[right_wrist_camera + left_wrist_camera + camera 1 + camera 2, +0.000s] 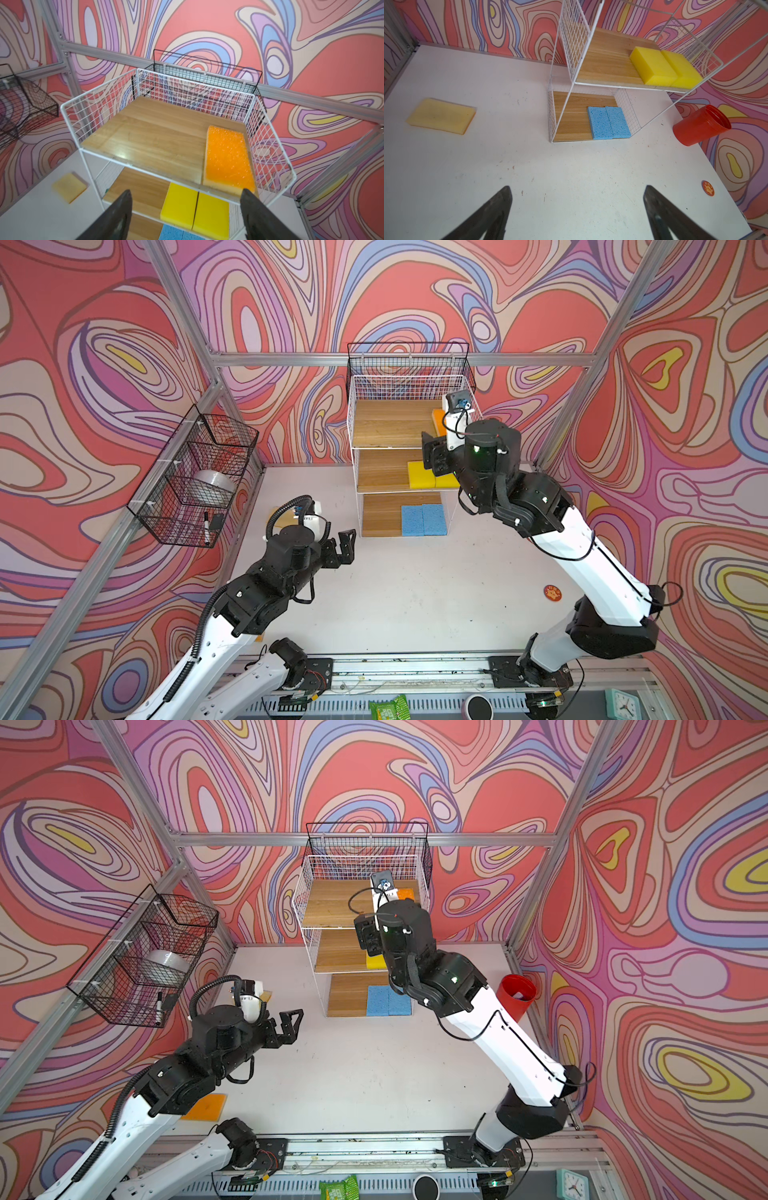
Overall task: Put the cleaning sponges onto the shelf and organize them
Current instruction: 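Open the right gripper and withdraw it while the left gripper reaches toward the table edge, then lower the left gripper onto the orange sponge at the table edge and close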
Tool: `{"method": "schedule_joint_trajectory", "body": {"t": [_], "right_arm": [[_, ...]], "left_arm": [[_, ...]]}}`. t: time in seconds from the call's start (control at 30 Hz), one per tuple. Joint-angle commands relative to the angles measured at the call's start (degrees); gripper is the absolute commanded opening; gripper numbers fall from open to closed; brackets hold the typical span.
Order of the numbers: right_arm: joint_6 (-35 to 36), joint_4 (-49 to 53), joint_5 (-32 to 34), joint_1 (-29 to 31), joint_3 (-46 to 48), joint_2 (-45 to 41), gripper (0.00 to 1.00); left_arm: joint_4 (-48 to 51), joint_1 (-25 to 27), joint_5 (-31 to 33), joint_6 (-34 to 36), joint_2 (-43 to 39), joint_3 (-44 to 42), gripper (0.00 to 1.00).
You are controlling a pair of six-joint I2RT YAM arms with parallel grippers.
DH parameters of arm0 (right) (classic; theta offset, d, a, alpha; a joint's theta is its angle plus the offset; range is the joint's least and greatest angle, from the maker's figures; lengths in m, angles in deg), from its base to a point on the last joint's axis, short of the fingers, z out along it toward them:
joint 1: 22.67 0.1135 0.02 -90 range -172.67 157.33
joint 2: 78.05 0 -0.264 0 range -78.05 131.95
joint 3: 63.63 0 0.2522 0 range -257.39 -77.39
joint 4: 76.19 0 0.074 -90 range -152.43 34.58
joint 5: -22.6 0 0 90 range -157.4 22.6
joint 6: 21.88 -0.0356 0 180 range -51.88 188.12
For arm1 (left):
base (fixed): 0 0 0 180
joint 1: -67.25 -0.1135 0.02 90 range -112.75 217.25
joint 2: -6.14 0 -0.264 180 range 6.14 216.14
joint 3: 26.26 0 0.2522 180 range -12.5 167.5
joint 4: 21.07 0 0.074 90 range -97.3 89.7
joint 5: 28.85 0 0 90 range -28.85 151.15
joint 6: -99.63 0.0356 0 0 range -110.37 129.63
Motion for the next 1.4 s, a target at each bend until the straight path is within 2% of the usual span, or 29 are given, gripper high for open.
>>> {"method": "schedule_joint_trajectory", "body": {"t": [0.0, 0.13, 0.33, 0.47, 0.67, 0.73, 0.8, 0.97, 1.07, 1.17, 1.23, 1.37], "right_arm": [[-5.35, -0.47, -2.22, 1.63, 8.44, -5.12, 0.84], [-10.04, -1.88, -5.61, 2.19, 21.15, -11.7, 0.84], [-15.23, -3.8, -8.77, 2.17, 38.0, -20.62, 0.84], [-18.23, -6.75, -12.01, 2.19, 47.25, -26.02, 0.85], [-19.39, -10.27, -15.33, 2.17, 56.08, -26.48, 0.85], [-19.13, -12.28, -16.59, 2.05, 58.73, -25.01, 0.85], [-19.06, -14.18, -17.97, 1.48, 60.44, -22.65, 0.85], [-20.17, -19.01, -30.66, -4.15, 63.12, -17.44, 0.84], [-18.78, -19.01, -32.35, -5.43, 62.74, -15.33, 0.83], [-19.01, -19.41, -34.27, -6.44, 62.64, -14.15, 0.82], [-19.17, -20.28, -35.14, -6.72, 63.27, -13.95, 0.82], [-19.65, -20.59, -35.86, -7.36, 64.24, -13.7, 0.81]], "left_arm": [[6.0, -2.45, 0.57, 0.55, 2.23, 1.47, 1.0], [8.58, -7.17, -0.05, -1.25, 5.84, 1.43, 1.0], [6.93, -12.84, -1.21, -3.33, 9.53, -2.24, 1.0], [4.31, -17.98, -2.77, -8.35, 10.73, -7.67, 0.94], [8.13, -19.27, 3.24, -10.23, 15.95, -11.42, 0.95], [9.48, -19.3, 5.84, -12.52, 15.66, -13.73, 1.0], [10.01, -19.35, 7.81, -15.12, 14.24, -15.8, 1.0], [10.68, -19.52, 13.61, -19.17, 14.22, -19.3, 1.0], [11.26, -19.72, 15.39, -21.57, 15.72, -19.96, 1.0], [10.23, -21.06, 15.0, -23.96, 14.7, -22.07, 0.95], [10.02, -22.41, 14.85, -25.46, 13.55, -23.71, 0.88], [12.26, -25.89, 14.37, -28.75, 12.27, -25.32, 0.86]]}}
